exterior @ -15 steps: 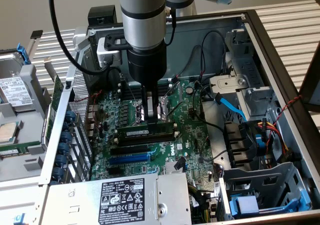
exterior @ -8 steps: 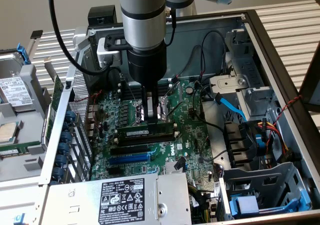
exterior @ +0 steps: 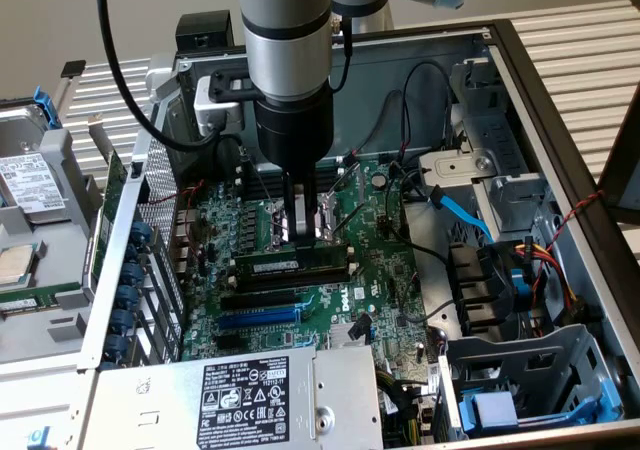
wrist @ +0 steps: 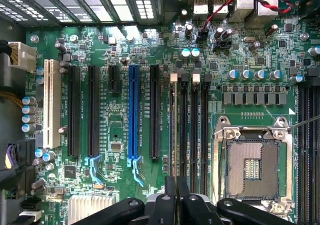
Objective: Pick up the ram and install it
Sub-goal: 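Insert the ram into the slot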
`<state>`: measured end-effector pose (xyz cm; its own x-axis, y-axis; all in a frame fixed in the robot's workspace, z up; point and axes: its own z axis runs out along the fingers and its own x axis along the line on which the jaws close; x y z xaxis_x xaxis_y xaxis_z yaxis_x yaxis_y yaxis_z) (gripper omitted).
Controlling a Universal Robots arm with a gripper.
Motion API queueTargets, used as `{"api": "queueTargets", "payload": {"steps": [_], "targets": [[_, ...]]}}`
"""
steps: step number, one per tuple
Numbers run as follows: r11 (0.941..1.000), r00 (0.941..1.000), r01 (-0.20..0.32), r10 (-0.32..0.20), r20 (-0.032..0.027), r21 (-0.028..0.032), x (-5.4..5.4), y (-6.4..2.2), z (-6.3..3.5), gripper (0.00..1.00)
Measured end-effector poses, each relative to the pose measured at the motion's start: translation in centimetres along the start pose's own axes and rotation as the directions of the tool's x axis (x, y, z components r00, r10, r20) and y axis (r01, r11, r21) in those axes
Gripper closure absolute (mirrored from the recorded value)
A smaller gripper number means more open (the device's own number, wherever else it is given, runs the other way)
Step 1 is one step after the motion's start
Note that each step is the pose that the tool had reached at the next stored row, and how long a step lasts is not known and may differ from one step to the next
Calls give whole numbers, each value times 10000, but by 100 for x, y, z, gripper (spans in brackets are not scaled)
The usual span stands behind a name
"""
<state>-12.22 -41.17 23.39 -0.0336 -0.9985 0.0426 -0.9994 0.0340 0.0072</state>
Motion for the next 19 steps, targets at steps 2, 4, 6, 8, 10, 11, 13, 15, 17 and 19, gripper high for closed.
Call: {"api": "queueTargets", "payload": {"steps": [2, 4, 6, 8, 10, 11, 13, 15, 17, 19], "targets": [[10000, 10000, 1, -1, -2, 8, 1, 4, 1, 88], [10000, 10000, 1, -1, -1, 18, 1, 10, 4, 88], [10000, 10000, 0, 0, -2, 25, 1, 13, 6, 88], [10000, 10000, -1, 1, -2, 29, 1, 13, 6, 88], [10000, 10000, -52, 52, -1, 67, 7, 13, 14, 88], [10000, 10000, -55, 55, -1, 70, 7, 13, 16, 88], [10000, 10000, -61, 61, 0, 76, 7, 13, 19, 88], [9999, 10000, -65, 65, 0, 79, 7, 15, 22, 88], [9999, 10000, -67, 67, 1, 81, 7, 16, 24, 88], [9999, 10000, -70, 70, 2, 84, 6, 18, 28, 88]]}}
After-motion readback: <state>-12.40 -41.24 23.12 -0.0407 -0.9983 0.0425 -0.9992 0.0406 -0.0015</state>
